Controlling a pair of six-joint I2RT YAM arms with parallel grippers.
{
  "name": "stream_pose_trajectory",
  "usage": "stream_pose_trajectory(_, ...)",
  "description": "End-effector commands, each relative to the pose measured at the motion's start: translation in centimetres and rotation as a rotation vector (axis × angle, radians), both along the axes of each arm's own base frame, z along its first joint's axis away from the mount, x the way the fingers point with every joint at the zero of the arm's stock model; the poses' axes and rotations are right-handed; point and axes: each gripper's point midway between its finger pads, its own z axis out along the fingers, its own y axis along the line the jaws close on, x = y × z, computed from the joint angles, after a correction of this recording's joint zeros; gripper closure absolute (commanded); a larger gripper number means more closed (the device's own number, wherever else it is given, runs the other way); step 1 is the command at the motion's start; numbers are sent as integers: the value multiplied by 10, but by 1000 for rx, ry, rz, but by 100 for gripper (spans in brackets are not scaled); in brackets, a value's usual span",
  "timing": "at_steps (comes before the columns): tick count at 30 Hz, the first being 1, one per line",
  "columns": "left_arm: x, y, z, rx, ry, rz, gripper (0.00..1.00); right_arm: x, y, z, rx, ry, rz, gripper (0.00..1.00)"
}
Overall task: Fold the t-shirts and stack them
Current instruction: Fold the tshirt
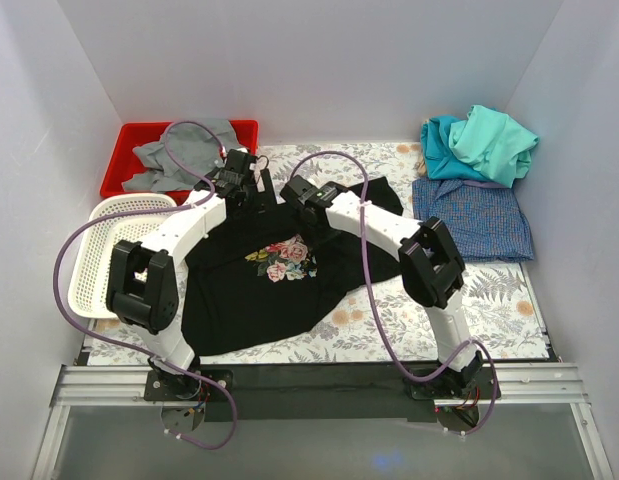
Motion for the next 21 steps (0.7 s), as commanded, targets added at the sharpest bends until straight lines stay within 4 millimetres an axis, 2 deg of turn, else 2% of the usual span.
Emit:
stream_pose_trajectory(1,1,11,33,2,-76,28,7,11,-23,46,54,-114,-66,20)
stream_pose_trajectory(2,1,10,34,3,-73,18,7,13,-29,61,89,-145,-85,20)
stream_pose_trajectory(3,-1,8,34,-3,-65,6,7,15,-45,59,75,-144,-113,20)
stream_pose_trajectory(5,-6,8,34,-11,-62,-1,7,20,-63,59,70,-152,-139,20)
stream_pose_trajectory(6,-7,8,33,-16,-60,1,7,28,-79,58,76,-157,-172,20)
stream_pose_trajectory(8,-9,6,34,-25,-61,-10,7,26,-95,42,57,-109,-185,20)
stream_pose_trajectory(10,-9,4,34,-33,-56,-17,7,31,-103,33,60,-89,-175,20)
stream_pose_trajectory(13,-8,-4,34,-60,-46,-45,7,40,-104,26,78,-81,-146,20)
stream_pose_trajectory(19,-7,-18,28,-117,-15,-85,7,58,-121,12,148,-62,-189,23)
stream_pose_trajectory(21,-7,-24,29,-138,-16,-104,6,58,-124,7,215,-23,-191,28)
